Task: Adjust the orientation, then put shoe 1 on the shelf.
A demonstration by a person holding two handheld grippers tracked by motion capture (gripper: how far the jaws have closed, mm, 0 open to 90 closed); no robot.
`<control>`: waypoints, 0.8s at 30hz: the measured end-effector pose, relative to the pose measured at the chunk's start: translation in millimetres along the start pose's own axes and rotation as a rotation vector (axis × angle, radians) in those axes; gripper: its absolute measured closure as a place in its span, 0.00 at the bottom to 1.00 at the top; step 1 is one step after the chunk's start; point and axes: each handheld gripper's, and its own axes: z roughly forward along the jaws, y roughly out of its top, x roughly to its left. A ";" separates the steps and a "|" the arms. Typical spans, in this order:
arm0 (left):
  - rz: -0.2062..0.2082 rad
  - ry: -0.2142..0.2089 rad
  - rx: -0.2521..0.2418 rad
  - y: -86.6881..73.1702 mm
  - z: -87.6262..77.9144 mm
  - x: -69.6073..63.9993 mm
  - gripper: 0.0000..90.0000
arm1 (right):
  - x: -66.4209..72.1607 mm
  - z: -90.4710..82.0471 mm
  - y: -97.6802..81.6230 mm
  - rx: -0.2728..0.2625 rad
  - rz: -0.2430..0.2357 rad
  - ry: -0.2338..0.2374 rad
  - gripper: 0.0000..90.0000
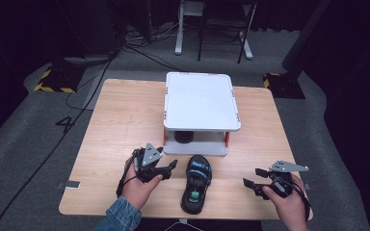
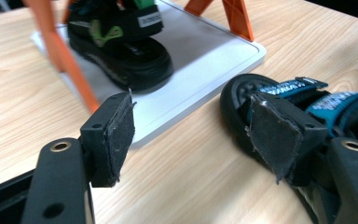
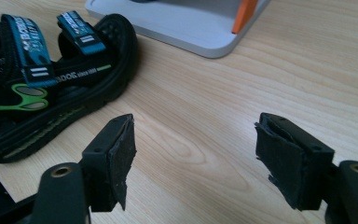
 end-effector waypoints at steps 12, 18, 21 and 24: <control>0.043 0.064 0.003 -15.2 -57.6 28.5 0.30 | 34.5 10.0 21.2 -0.039 -0.080 0.067 0.26; -0.007 0.088 0.036 -24.7 -73.9 48.3 0.30 | 56.2 23.5 28.8 -0.034 -0.127 0.129 0.27; -0.037 0.113 0.028 -28.5 -80.8 54.7 0.30 | 68.4 31.7 31.1 -0.030 -0.136 0.175 0.26; -0.064 0.124 0.025 -32.4 -85.9 59.4 0.30 | 83.1 40.3 32.7 -0.032 -0.159 0.211 0.23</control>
